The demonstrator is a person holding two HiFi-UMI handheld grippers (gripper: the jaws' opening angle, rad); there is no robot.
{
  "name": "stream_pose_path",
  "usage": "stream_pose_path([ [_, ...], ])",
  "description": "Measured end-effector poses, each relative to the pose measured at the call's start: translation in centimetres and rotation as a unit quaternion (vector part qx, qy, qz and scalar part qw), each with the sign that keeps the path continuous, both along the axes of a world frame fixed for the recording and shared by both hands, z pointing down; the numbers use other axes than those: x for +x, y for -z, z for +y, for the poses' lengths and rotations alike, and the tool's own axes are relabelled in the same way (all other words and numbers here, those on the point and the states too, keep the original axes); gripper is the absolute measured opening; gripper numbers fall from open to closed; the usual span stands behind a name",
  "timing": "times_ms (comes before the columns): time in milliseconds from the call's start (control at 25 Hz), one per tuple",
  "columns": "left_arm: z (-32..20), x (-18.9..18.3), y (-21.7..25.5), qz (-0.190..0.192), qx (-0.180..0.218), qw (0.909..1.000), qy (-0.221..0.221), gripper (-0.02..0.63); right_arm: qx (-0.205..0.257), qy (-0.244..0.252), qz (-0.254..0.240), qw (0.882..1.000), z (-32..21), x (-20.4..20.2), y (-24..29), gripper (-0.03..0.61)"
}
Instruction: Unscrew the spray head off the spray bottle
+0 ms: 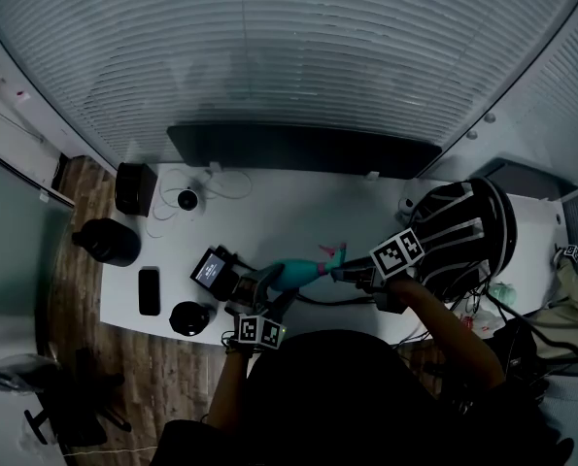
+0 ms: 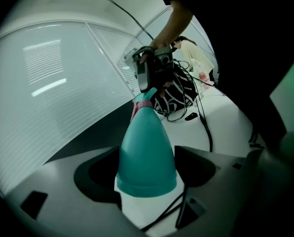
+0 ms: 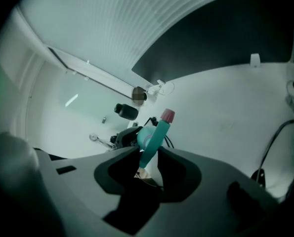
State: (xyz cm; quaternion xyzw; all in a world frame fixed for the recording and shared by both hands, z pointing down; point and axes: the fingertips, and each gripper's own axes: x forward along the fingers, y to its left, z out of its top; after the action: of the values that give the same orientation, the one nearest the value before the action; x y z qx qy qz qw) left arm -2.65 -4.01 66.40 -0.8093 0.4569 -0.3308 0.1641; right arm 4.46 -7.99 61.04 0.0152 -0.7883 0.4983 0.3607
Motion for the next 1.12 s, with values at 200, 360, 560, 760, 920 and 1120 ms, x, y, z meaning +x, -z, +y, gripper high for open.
stream_pose_path([
  [200,0.3,0.5,0.5,-0.009,0.006,0.9998,-0.016,0.356,0.038,0.023,0.0,0.999,-0.1,0.3,-0.6,0.09],
  [360,-0.2,0.6,-0.4,0.043,-0.022,0.9988,0.002,0.354,0.149,0.072,0.016,0.986,-0.3,0.2,-0.4,0.081],
  [560,-1.4,1.4,-2.0,0.184,-0.084,0.9793,0.004,0.354,0.303,0.159,0.053,0.938,-1.0,-0.4,0.8,0.078],
  [760,-3.4,-0.5,-4.2,0.265,-0.129,0.9539,0.057,0.354,0.413,0.209,0.085,0.882,-2.9,-0.4,2.7,0.077],
  [920,-5.1,-1.5,-6.0,0.273,-0.138,0.9473,0.095,0.354,0.419,0.14,0.071,0.894,-5.1,-0.2,4.1,0.077],
  [1120,-5.6,-2.9,-4.4,0.335,-0.109,0.9285,0.116,0.351,0.417,-0.001,0.062,0.907,-8.5,2.3,5.0,0.077],
])
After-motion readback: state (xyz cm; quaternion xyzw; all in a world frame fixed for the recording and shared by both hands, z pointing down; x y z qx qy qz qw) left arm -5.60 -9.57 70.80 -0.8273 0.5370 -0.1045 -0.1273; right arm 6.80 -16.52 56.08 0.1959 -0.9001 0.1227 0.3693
